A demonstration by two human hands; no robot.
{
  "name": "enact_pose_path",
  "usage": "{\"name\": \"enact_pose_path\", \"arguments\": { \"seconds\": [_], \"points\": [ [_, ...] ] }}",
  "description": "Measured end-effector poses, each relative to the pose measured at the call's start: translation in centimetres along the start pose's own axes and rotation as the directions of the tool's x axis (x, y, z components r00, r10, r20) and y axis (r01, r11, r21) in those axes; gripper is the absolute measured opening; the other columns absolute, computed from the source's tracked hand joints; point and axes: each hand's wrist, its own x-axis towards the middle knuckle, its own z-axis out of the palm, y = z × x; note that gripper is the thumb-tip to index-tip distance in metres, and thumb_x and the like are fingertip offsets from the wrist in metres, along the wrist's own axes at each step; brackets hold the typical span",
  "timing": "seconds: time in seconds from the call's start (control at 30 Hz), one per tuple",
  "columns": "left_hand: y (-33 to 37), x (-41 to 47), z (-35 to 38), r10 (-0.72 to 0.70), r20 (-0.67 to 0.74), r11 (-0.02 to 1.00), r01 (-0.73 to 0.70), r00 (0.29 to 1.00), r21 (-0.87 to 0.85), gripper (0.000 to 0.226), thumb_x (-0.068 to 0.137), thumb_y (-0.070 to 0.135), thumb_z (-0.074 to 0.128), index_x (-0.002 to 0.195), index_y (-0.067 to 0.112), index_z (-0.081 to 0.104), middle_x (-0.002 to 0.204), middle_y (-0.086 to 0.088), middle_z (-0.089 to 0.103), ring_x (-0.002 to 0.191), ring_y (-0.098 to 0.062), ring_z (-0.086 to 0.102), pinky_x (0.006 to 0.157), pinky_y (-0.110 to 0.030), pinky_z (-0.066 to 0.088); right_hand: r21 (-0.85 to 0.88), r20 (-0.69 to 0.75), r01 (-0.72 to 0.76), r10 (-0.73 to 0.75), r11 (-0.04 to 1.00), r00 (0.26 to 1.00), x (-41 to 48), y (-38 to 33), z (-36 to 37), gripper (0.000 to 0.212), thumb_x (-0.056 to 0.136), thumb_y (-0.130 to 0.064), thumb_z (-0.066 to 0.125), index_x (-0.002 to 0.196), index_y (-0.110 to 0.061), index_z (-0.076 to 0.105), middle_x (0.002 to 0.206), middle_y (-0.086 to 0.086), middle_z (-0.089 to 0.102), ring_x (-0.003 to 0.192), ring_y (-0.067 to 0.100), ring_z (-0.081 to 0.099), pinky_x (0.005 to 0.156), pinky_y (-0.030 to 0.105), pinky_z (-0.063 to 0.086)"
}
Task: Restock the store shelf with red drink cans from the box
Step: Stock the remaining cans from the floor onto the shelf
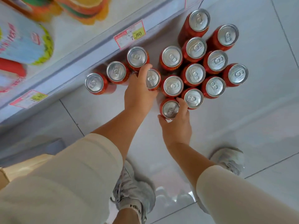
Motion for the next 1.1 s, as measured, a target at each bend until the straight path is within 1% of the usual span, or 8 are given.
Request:
{"name": "enact_pose_path", "arguments": {
  "seconds": [0.17, 0.3, 0.47, 0.6, 0.73, 0.87, 0.93, 1.1],
  "points": [
    [1.1, -3.4, -4.7, -0.014, 0.023, 0.998, 0.015, 1.0, -0.053, 0.068, 0.07, 0.039, 0.083, 0.128, 0.039, 0.048, 0.12, 0.008, 0.063, 0.111, -0.017, 0.06, 0.09, -0.043, 0.051, 0.008, 0.086, -0.003, 0.003, 1.0, 0.996, -2.3, -1.5, -4.4, 0.066, 0.074, -0.036, 0.075, 0.129, -0.036, 0.037, 0.116, -0.007, 0.063, 0.102, 0.022, 0.061, 0.078, 0.027, 0.043],
    [4.4, -9.4, -12.2, -0.075, 0.019, 0.997, 0.075, 0.997, -0.036, 0.066, 0.063, 0.056, 0.083, 0.12, 0.043, 0.052, 0.111, 0.008, 0.063, 0.101, -0.016, 0.063, 0.085, -0.037, 0.053, 0.077, 0.109, 0.071, -0.079, 0.994, 0.991, -7.2, -6.2, -12.2, 0.065, 0.071, -0.032, 0.079, 0.123, -0.036, 0.041, 0.104, -0.013, 0.062, 0.094, 0.016, 0.06, 0.074, 0.025, 0.043],
    [12.0, -16.3, -24.2, -0.139, -0.106, 0.98, 0.121, 0.985, -0.157, 0.052, 0.063, 0.051, 0.085, 0.103, 0.044, 0.052, 0.1, 0.002, 0.056, 0.085, -0.008, 0.057, 0.08, -0.029, 0.05, 0.141, 0.093, 0.209, -0.223, 0.968, 0.971, -13.5, -16.0, -24.2, 0.066, 0.068, -0.03, 0.082, 0.122, -0.036, 0.044, 0.103, -0.013, 0.067, 0.097, 0.018, 0.066, 0.082, 0.032, 0.053],
    [20.2, -21.0, -36.4, -0.039, -0.16, 0.973, 0.0, 0.986, -0.232, 0.057, 0.06, 0.053, 0.081, 0.105, 0.045, 0.047, 0.106, 0.004, 0.054, 0.09, 0.001, 0.051, 0.081, -0.016, 0.044, 0.185, 0.037, 0.345, -0.357, 0.92, 0.933, -19.8, -26.4, -35.0, 0.068, 0.066, -0.027, 0.085, 0.121, -0.037, 0.045, 0.097, -0.024, 0.061, 0.096, 0.006, 0.063, 0.082, 0.021, 0.048],
    [28.9, -26.1, -49.3, 0.112, -0.242, 0.938, -0.183, 0.964, -0.294, 0.052, 0.062, 0.042, 0.083, 0.104, 0.047, 0.054, 0.103, 0.014, 0.06, 0.098, -0.004, 0.06, 0.086, -0.029, 0.05, 0.28, 0.016, 0.451, -0.474, 0.848, 0.881, -28.2, -36.0, -45.6, 0.055, 0.069, -0.028, 0.082, 0.103, -0.047, 0.043, 0.082, -0.026, 0.065, 0.067, -0.008, 0.062, 0.053, 0.017, 0.051],
    [35.6, -31.1, -60.5, 0.225, -0.359, 0.928, -0.311, 0.906, -0.204, 0.067, 0.061, 0.056, 0.085, 0.116, 0.052, 0.046, 0.112, 0.019, 0.06, 0.103, 0.002, 0.06, 0.089, -0.02, 0.047, 0.294, -0.081, 0.613, -0.619, 0.734, 0.781, -36.0, -43.0, -53.0, 0.063, 0.068, -0.021, 0.083, 0.107, -0.05, 0.043, 0.096, -0.028, 0.06, 0.084, -0.017, 0.058, 0.069, 0.001, 0.042],
    [38.2, -33.2, -65.4, 0.266, -0.426, 0.913, -0.368, 0.865, -0.177, 0.076, 0.057, 0.06, 0.085, 0.119, 0.056, 0.042, 0.113, 0.028, 0.058, 0.103, 0.01, 0.058, 0.089, -0.014, 0.045, 0.315, -0.102, 0.673, -0.682, 0.669, 0.725, -38.9, -45.7, -55.4, 0.065, 0.068, -0.016, 0.084, 0.107, -0.049, 0.045, 0.097, -0.029, 0.061, 0.089, -0.011, 0.061, 0.074, 0.004, 0.045],
    [42.4, -37.6, -75.7, 0.321, -0.598, 0.854, -0.497, 0.735, -0.152, 0.074, 0.05, 0.065, 0.07, 0.116, 0.046, 0.042, 0.104, 0.034, 0.06, 0.093, 0.006, 0.063, 0.085, -0.032, 0.054, 0.321, -0.187, 0.832, -0.831, 0.453, 0.525, -44.9, -52.8, -60.3, 0.065, 0.067, -0.016, 0.086, 0.111, -0.042, 0.047, 0.099, -0.029, 0.061, 0.091, -0.012, 0.06, 0.072, 0.004, 0.045]
  ]
}}
